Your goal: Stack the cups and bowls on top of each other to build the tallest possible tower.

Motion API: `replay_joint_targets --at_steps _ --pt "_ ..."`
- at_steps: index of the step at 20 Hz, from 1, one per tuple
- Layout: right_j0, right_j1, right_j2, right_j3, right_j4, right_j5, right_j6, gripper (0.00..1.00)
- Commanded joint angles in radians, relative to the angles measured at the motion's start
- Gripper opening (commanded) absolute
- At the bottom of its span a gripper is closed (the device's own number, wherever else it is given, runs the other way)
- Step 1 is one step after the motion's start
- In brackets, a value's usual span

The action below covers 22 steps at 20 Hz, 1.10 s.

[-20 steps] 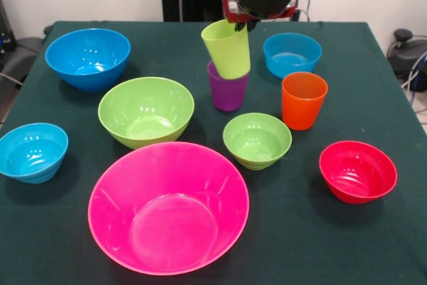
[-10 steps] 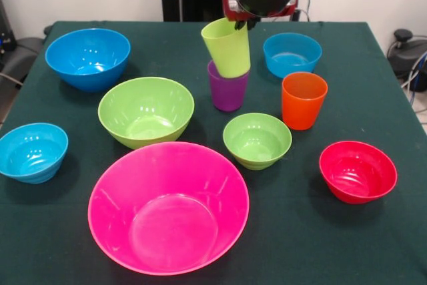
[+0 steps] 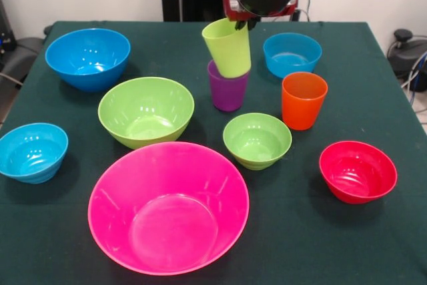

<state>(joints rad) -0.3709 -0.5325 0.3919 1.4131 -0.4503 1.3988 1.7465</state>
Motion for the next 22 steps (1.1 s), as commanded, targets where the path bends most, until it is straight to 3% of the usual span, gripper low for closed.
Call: replay_joint_targets --at_steps 1,22 --pt "-0.004 0.011 0.027 0.034 -0.118 -0.077 -0.19 0.0" --pt "-0.01 0.002 0.036 0.052 -0.123 -0.072 -0.164 0.0"
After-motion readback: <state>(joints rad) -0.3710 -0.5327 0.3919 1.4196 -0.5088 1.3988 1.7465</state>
